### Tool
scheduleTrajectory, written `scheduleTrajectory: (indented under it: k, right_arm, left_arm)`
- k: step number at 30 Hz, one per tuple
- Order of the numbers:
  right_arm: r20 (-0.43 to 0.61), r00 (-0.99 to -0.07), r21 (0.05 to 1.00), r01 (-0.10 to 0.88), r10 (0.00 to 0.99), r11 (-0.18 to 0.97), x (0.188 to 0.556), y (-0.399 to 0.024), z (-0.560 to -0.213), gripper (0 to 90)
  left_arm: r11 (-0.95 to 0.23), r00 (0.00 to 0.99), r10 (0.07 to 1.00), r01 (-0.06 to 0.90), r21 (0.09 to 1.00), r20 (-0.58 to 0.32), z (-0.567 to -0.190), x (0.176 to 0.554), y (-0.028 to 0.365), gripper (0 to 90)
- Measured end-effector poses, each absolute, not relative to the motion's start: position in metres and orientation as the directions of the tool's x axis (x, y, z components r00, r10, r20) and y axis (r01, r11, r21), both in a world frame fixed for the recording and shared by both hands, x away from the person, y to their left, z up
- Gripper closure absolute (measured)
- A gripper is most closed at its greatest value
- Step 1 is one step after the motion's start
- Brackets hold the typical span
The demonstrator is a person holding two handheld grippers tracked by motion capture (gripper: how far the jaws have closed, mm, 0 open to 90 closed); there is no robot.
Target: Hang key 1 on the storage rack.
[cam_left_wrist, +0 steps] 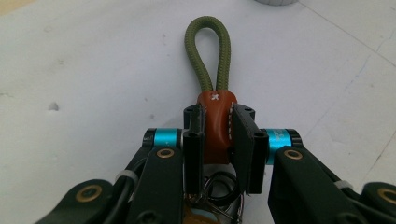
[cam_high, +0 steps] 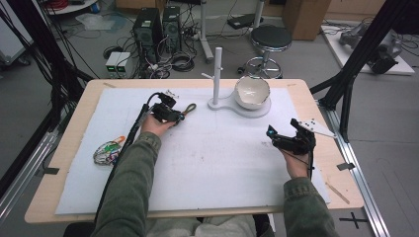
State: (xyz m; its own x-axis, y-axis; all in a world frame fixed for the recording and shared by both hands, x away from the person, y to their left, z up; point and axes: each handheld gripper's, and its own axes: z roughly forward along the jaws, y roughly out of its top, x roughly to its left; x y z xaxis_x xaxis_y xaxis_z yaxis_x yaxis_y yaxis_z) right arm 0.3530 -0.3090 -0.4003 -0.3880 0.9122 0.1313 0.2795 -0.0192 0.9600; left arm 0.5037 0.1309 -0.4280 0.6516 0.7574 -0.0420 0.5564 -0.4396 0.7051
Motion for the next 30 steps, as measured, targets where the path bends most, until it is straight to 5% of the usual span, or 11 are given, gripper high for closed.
scheduleTrajectory:
  k: [30]
  right_arm:
    - [0.13, -0.385, 0.963, 0.269, 0.914, -0.024, 0.351, -0.31, -0.399, 0.5]
  left_arm:
    - [-0.386, 0.657, 0.754, 0.474, 0.791, -0.027, -0.334, 0.497, 0.133, 74.8]
